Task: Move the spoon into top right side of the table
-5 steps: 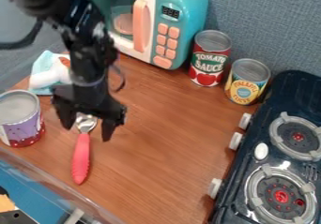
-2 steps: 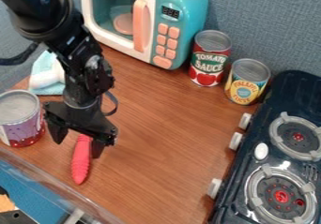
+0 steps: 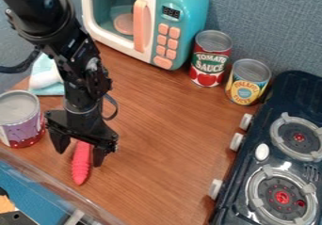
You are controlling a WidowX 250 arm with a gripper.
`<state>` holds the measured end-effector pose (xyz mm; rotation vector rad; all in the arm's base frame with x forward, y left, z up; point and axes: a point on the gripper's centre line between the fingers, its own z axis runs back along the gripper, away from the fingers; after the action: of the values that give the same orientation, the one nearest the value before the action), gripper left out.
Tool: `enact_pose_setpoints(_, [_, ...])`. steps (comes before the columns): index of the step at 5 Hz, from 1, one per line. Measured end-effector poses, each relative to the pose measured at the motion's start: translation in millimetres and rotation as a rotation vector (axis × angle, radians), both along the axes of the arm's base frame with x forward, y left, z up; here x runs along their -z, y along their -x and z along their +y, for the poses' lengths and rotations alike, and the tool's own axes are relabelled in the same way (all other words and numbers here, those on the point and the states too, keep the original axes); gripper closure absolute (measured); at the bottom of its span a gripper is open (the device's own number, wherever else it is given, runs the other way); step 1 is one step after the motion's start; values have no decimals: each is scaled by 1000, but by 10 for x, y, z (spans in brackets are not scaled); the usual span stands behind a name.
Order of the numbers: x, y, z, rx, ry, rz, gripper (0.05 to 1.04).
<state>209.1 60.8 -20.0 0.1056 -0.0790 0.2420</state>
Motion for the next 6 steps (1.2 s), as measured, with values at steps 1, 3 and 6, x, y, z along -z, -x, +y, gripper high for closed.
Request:
enact_pose_setpoints(1, [3, -6, -2, 20, -1, 4, 429])
enact_pose_setpoints(3, [-2, -19, -20, 3, -2, -4, 685])
enact_pose_setpoints(6, [99, -14, 30, -4, 61, 52, 363])
